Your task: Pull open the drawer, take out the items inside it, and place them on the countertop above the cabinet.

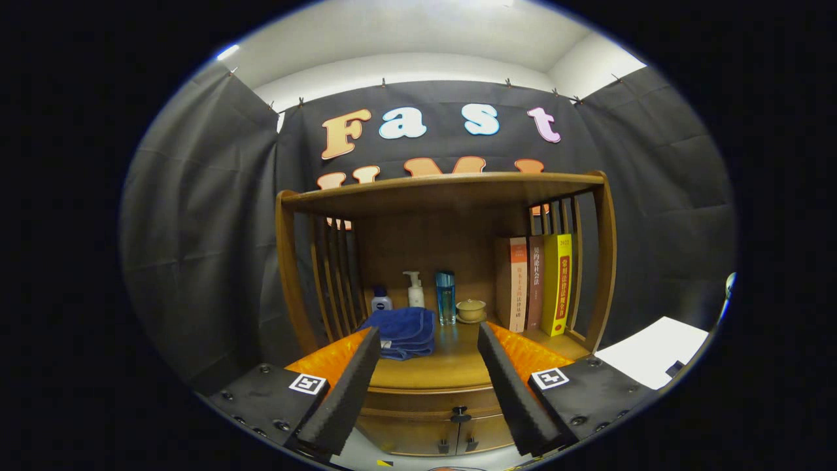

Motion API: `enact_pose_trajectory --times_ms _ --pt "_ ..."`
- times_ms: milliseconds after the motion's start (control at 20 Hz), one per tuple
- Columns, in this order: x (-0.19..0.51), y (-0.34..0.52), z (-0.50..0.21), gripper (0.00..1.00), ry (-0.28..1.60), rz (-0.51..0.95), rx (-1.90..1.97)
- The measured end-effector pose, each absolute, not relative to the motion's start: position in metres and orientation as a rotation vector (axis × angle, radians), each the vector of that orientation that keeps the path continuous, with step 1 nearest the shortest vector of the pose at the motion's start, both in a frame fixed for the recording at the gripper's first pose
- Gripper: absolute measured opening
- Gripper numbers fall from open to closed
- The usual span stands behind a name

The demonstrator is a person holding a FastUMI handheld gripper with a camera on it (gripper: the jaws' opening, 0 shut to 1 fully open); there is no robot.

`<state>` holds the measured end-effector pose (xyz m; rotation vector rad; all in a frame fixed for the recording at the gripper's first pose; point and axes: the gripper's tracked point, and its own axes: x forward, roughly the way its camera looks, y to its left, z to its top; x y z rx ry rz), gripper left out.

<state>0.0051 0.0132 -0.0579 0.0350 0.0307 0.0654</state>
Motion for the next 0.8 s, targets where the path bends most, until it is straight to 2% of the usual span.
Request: enact_pose_trajectory --times_ms 300,800 --pt "0.019 -0.015 -0.144 0.98 0.079 -0.003 -0.009" --pt "0.036 -0.025 -0.285 0.98 0.169 -0.006 -0.026"
